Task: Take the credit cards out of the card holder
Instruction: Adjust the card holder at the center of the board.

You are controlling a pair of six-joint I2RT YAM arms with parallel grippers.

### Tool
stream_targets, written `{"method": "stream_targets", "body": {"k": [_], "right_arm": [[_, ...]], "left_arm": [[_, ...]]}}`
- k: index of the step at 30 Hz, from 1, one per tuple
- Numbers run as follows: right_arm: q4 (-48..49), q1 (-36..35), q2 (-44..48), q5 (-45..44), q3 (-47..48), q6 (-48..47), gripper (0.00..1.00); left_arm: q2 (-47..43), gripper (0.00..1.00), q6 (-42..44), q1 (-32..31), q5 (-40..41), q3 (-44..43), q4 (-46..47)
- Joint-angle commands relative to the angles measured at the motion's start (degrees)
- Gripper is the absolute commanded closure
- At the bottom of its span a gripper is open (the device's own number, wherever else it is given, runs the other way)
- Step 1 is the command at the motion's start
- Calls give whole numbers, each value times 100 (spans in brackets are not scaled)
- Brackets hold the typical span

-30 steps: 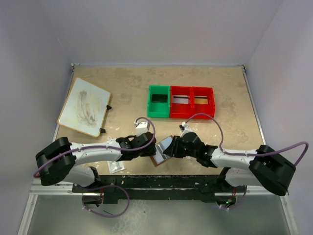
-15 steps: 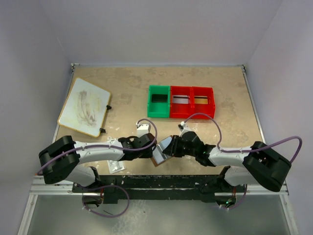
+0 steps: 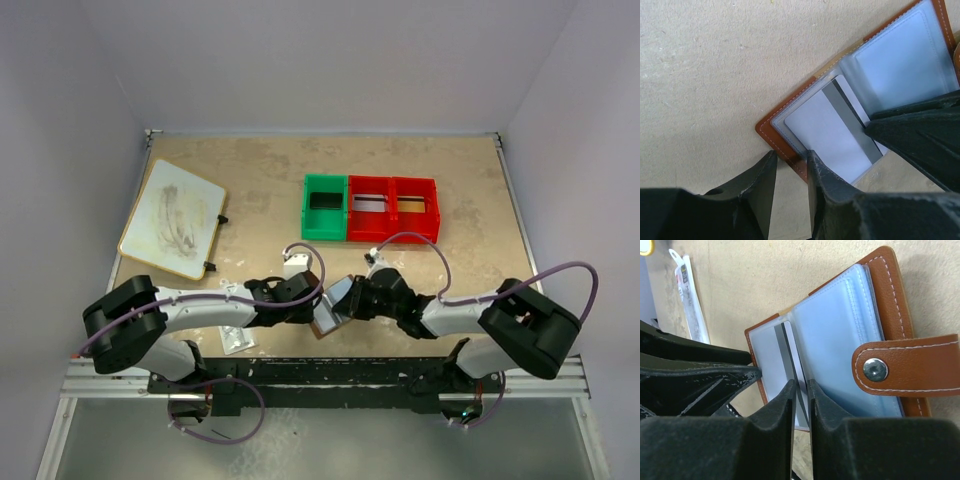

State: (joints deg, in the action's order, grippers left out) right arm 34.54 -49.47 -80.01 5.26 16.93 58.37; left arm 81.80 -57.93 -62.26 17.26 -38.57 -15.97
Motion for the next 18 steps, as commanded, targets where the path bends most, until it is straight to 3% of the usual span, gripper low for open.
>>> {"method": "stream_targets", "body": {"k": [1, 11, 18], "right_arm": [[263, -3, -25, -86, -227, 229, 85], [969, -8, 5, -139, -618, 716, 100], [1139, -8, 76, -228, -766, 905, 100]], "left_arm": [[-239, 72, -171, -13, 338, -217, -15], [-397, 68, -245, -14, -193, 41, 1090], [247, 70, -132, -38, -67, -339, 340]]}}
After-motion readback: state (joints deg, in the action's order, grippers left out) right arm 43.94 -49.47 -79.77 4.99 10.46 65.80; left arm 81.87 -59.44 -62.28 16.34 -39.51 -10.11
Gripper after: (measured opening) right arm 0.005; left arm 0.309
